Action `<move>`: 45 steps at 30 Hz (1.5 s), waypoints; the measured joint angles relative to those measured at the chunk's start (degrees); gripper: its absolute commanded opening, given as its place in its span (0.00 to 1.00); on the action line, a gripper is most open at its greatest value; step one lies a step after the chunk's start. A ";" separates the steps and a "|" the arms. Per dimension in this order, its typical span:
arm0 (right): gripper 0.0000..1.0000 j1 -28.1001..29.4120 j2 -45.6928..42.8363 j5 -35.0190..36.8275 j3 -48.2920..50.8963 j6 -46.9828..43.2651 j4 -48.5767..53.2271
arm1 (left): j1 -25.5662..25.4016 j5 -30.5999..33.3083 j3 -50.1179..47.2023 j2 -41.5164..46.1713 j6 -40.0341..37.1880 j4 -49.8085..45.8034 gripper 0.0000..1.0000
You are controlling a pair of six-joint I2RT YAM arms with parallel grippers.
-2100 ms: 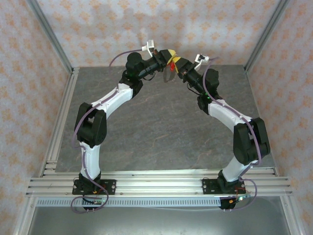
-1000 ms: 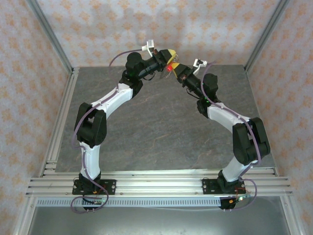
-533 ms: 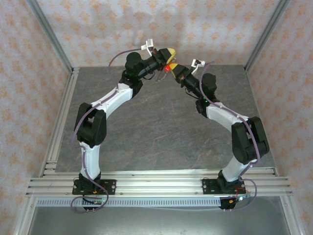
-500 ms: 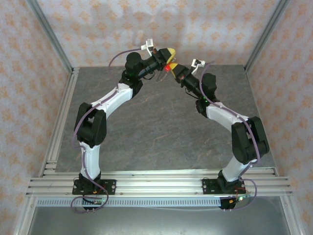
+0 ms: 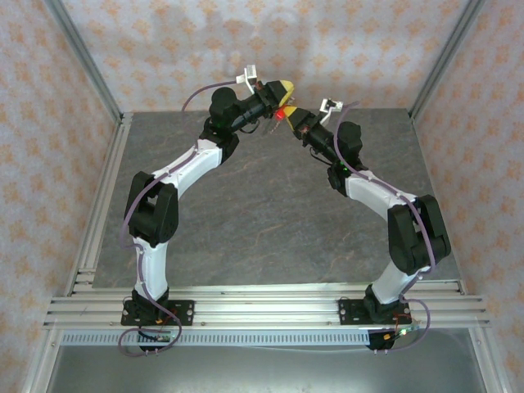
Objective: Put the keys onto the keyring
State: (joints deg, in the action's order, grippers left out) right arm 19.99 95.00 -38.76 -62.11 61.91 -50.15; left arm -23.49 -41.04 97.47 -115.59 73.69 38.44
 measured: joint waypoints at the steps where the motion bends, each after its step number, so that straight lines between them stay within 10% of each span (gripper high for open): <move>1: 0.00 0.00 0.00 0.00 -0.07 -0.22 0.22 | 0.00 0.00 0.00 0.00 -0.04 0.00 0.00; 45: 0.00 -0.87 -7.98 0.17 -0.50 -15.08 17.84 | -0.17 -3.74 -3.58 0.50 -3.28 -2.10 0.20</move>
State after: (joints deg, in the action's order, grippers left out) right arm 19.11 87.02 -38.59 -62.61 46.83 -32.32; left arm -23.66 -44.77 93.89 -115.09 70.41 36.34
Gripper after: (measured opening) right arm 0.043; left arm 0.201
